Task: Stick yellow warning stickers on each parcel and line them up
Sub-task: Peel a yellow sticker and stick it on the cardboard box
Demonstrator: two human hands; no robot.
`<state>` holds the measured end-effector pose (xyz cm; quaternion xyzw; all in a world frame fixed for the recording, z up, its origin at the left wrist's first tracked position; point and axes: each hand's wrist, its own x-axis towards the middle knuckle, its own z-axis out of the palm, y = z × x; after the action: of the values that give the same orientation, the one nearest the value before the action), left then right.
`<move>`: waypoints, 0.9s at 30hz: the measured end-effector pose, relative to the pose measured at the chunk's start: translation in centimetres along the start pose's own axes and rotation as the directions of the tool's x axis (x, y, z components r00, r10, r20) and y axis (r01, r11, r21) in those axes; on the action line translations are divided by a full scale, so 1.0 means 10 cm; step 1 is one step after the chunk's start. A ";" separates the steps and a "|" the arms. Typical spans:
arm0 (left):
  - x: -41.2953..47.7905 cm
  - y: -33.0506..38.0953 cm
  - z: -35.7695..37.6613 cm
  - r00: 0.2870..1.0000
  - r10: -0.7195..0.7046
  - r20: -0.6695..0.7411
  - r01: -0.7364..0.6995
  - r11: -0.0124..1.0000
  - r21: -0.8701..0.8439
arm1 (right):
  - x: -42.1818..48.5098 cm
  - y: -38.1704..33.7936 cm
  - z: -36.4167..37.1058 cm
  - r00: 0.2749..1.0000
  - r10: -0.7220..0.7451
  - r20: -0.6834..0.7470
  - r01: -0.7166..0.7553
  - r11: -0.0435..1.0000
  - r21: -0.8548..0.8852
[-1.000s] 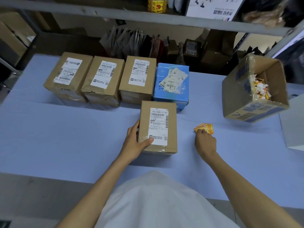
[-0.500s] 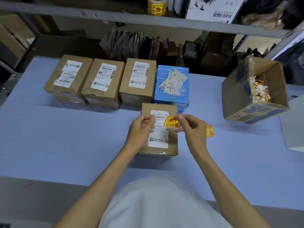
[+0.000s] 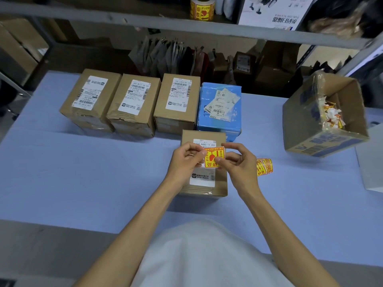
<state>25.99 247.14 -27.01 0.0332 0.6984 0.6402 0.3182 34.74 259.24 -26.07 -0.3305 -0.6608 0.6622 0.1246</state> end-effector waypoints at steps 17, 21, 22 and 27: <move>-0.02 -0.02 0.06 0.992 0.096 0.077 -0.094 0.995 -0.025 | 0.07 0.00 -0.02 0.997 0.029 0.075 -0.035 0.996 0.084; 0.00 0.00 0.04 0.991 0.122 0.050 -0.124 0.991 0.041 | 0.07 0.01 -0.01 0.992 0.025 0.127 -0.019 0.999 -0.050; -0.01 0.00 0.05 0.993 0.112 0.036 -0.114 0.993 0.039 | 0.07 0.01 -0.01 0.994 0.029 0.103 -0.025 0.999 -0.032; -0.03 -0.02 0.06 0.996 0.083 0.019 -0.082 0.996 -0.022 | 0.09 0.03 -0.01 1.000 0.026 -0.013 -0.026 0.999 0.036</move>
<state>26.58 247.51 -27.05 0.0650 0.6863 0.6599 0.2987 34.22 259.83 -26.62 -0.3413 -0.6436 0.6733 0.1265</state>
